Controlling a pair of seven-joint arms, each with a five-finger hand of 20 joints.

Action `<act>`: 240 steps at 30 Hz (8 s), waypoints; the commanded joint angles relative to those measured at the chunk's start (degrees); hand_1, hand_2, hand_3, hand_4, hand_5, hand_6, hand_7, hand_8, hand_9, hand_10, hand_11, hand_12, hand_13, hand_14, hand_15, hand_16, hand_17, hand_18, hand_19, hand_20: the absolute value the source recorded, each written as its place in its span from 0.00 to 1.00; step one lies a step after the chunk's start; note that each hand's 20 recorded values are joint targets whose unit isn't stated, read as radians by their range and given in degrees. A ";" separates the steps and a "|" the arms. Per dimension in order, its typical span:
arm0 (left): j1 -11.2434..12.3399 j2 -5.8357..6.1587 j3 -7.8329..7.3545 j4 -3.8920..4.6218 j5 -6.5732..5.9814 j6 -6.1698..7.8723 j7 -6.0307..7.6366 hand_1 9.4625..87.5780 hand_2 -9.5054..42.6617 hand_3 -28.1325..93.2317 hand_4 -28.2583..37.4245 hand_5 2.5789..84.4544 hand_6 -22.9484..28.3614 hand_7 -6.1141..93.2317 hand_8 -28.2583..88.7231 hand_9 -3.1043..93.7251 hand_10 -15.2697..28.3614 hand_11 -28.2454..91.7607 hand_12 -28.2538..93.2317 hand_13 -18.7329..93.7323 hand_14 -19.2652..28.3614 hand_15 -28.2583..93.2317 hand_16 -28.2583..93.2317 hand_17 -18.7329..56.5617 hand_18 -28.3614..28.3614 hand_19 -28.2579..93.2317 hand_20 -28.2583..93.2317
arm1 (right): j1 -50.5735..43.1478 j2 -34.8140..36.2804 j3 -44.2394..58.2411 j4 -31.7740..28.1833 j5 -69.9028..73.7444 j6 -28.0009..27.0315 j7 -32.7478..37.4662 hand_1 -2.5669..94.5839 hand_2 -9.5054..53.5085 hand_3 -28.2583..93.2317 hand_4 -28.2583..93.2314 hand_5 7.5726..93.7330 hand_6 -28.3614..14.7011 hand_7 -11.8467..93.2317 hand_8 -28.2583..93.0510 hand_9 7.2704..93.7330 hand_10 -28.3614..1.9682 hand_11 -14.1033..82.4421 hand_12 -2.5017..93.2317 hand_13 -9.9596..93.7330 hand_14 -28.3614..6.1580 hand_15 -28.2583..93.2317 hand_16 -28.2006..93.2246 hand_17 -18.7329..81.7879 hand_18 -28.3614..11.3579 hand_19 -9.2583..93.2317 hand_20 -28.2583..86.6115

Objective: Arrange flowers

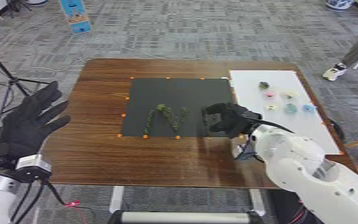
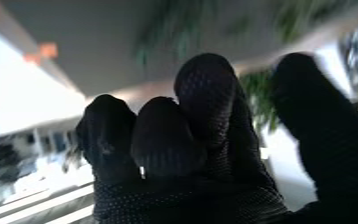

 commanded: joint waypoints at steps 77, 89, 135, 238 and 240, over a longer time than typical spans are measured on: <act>0.87 0.28 -1.65 -0.65 -0.22 -0.56 1.09 0.15 0.07 0.76 0.00 0.25 0.47 0.21 0.17 0.22 0.54 0.33 0.40 0.31 0.68 0.31 0.27 0.07 0.92 0.54 0.28 | 29.19 10.62 -39.37 30.81 -19.47 25.97 6.50 0.57 0.00 0.88 0.00 0.70 0.72 0.59 0.26 0.78 0.74 0.49 0.57 0.69 0.65 0.83 0.61 0.49 0.22 0.91 0.75; 1.76 -0.16 -4.22 -0.87 -3.57 -2.52 1.63 0.15 0.05 0.76 0.00 0.24 0.47 0.21 0.17 0.22 0.54 0.33 0.40 0.30 0.68 0.31 0.27 0.06 0.93 0.54 0.28 | 35.46 8.93 -39.10 22.92 -13.40 34.04 -5.76 0.58 0.00 0.90 0.00 0.74 0.71 0.58 0.24 0.82 0.72 0.51 0.55 0.73 0.65 0.83 0.61 0.51 0.21 0.92 0.76; -9.45 6.57 1.85 2.03 -0.48 -3.93 -0.36 0.16 0.03 0.76 0.00 0.23 0.49 0.19 0.18 0.21 0.54 0.31 0.41 0.30 0.70 0.30 0.28 0.05 0.95 0.54 0.27 | 48.15 -27.33 -53.00 38.87 1.50 31.44 -24.11 0.61 0.00 0.83 0.00 0.75 0.77 0.57 0.19 0.85 0.79 0.45 0.53 0.73 0.68 0.86 0.58 0.52 0.23 0.93 0.77; -7.43 2.55 1.19 1.83 -0.86 -4.73 -0.47 0.15 0.01 0.78 0.00 0.24 0.46 0.21 0.17 0.21 0.53 0.32 0.40 0.30 0.67 0.30 0.28 0.06 0.91 0.53 0.28 | 14.10 -0.60 -14.61 14.64 -6.26 30.66 -5.21 0.40 0.00 0.88 0.00 0.47 0.66 0.34 0.13 0.59 0.60 0.47 0.27 0.65 0.56 0.88 0.50 0.49 0.22 0.95 0.74; -6.93 2.04 1.18 1.64 -0.85 -4.27 -0.14 0.15 0.01 0.78 0.00 0.24 0.47 0.21 0.17 0.21 0.53 0.32 0.40 0.30 0.67 0.30 0.28 0.06 0.91 0.53 0.28 | 12.36 0.92 -12.59 16.07 -6.50 33.95 -3.64 0.46 0.00 0.81 0.00 0.48 0.66 0.34 0.13 0.58 0.61 0.45 0.26 0.64 0.56 0.88 0.50 0.49 0.23 0.95 0.74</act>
